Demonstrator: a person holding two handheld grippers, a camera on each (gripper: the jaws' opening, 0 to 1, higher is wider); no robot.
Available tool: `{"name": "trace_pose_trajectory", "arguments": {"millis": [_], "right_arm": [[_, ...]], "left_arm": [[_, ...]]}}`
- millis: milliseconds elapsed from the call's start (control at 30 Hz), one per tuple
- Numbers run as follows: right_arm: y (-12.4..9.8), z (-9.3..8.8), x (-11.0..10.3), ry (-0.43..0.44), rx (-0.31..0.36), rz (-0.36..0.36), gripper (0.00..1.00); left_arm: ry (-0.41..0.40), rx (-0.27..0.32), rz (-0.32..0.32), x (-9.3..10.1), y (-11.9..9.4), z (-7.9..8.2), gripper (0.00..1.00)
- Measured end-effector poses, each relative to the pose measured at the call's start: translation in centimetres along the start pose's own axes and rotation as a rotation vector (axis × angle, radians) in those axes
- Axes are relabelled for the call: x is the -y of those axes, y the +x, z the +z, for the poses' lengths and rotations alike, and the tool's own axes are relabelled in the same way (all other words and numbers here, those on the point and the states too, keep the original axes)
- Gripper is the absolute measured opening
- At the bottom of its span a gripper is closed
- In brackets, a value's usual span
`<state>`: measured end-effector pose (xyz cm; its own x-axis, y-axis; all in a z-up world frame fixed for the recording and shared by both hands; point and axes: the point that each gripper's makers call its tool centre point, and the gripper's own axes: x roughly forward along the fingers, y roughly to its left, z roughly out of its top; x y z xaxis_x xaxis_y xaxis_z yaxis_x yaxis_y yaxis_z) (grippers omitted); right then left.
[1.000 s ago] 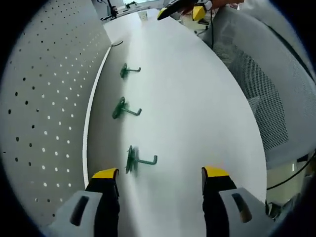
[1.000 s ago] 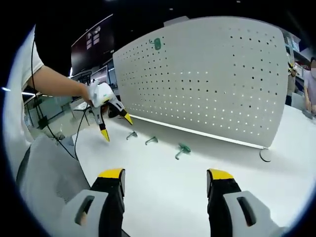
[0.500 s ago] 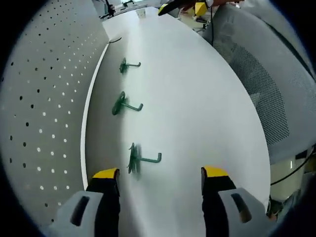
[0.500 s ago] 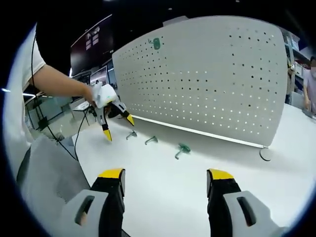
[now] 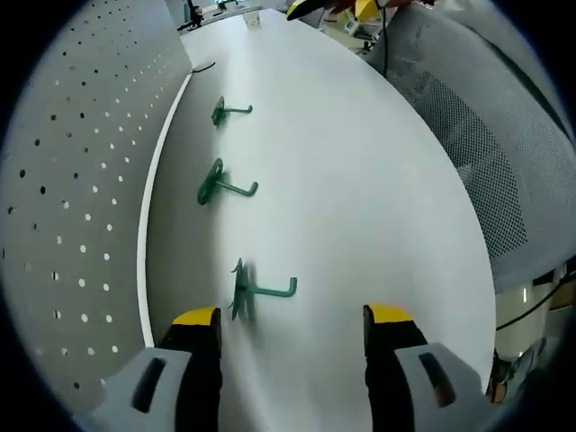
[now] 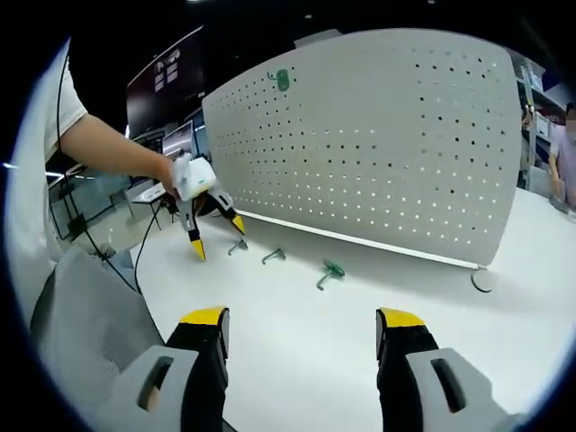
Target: Insert the hook assembly into the mounting plate slot until the hook locks in place.
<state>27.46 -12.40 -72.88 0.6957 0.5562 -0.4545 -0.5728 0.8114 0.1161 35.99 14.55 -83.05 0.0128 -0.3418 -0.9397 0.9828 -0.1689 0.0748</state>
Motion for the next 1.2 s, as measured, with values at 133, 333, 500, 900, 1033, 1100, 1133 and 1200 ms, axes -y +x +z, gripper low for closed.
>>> {"name": "trace_pose_trajectory", "arguments": {"millis": [133,333,500,900,1033,1100,1133,1200], "right_arm": [[0.0,0.0,0.2,0.015,0.004,-0.002,0.64],[-0.1,0.2,0.1,0.022,0.009,-0.004,0.64],[-0.1,0.1,0.1,0.019,0.007,-0.004,0.64],[-0.1,0.0,0.1,0.012,0.001,-0.002,0.63],[-0.1,0.0,0.1,0.01,0.001,-0.003,0.63],[-0.1,0.0,0.1,0.011,0.002,-0.003,0.63],[-0.1,0.0,0.1,0.011,0.003,-0.003,0.63],[-0.1,0.0,0.2,0.01,0.001,-0.005,0.63]], "left_arm": [[-0.013,0.006,-0.002,0.0,0.0,0.1,0.61],[-0.037,0.005,-0.023,0.4,0.0,-0.1,0.57],[-0.055,0.005,-0.035,0.6,0.0,-0.1,0.5],[-0.126,0.022,-0.027,-0.5,0.2,-0.1,0.52],[-0.138,0.024,-0.027,-1.0,0.3,0.2,0.48],[-0.138,0.026,-0.026,-1.1,0.3,0.3,0.48],[-0.138,0.028,-0.025,-1.2,0.4,0.3,0.48],[-0.141,0.028,-0.023,-1.1,0.4,0.4,0.48]]}}
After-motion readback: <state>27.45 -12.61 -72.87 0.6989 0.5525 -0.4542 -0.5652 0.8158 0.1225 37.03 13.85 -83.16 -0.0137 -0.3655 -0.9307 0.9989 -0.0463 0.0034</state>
